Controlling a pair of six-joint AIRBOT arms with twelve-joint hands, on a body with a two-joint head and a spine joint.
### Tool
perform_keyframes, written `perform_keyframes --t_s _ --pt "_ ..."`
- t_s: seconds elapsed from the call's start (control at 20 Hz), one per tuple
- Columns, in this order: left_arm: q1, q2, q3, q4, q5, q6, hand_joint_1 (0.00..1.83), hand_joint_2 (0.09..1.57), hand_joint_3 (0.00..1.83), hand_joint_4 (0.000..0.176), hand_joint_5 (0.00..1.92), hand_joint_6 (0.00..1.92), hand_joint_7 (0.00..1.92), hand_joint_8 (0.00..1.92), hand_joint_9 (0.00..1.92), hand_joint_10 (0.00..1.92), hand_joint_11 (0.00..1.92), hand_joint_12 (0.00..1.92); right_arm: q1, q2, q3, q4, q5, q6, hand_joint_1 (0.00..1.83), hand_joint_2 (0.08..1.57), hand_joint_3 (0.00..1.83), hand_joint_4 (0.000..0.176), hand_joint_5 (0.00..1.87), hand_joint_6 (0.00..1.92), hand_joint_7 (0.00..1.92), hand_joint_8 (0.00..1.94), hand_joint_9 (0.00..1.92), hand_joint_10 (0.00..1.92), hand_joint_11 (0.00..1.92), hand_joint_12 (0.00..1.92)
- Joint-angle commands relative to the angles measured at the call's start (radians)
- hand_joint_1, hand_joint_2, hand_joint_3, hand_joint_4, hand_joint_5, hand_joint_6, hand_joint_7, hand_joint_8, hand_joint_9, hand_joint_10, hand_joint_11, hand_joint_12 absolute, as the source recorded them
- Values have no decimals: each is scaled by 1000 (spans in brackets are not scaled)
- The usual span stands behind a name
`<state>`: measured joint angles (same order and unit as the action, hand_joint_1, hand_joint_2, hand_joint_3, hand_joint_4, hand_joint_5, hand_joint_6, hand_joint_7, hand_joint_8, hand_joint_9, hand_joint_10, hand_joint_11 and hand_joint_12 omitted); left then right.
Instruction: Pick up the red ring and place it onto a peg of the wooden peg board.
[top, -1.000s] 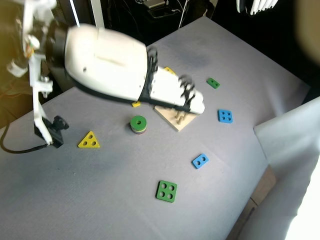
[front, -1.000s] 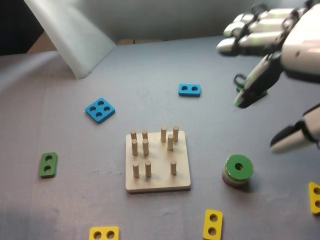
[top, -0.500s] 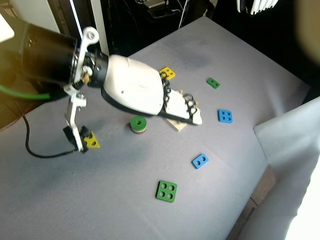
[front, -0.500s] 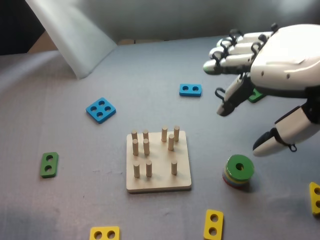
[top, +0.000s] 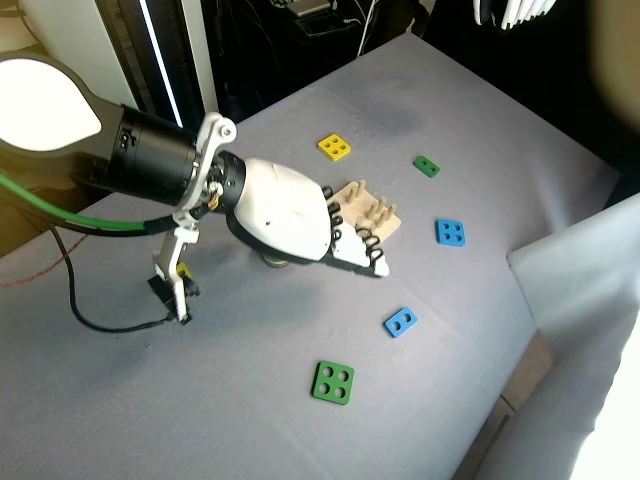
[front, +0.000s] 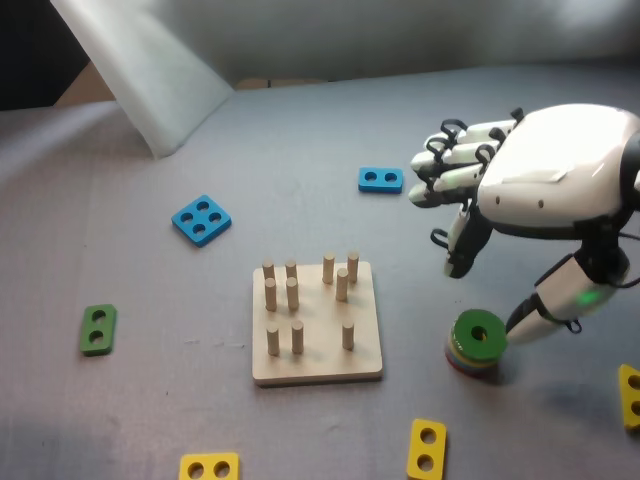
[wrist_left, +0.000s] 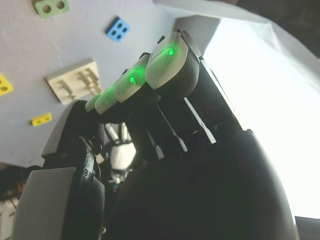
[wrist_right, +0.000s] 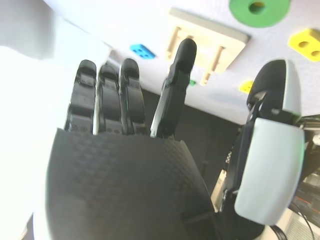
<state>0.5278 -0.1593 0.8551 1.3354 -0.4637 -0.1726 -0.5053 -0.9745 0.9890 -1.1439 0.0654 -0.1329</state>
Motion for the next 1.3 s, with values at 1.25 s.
perform_keyframes --t_s 1.25 --pt "-8 9 2 -31 -5 7 647 1522 1 0 992 1921 1175 1921 1242 1921 1270 1921 -74 -104 76 12 51 -25 771 812 6 176 882 0 142 0 28 7 0 0"
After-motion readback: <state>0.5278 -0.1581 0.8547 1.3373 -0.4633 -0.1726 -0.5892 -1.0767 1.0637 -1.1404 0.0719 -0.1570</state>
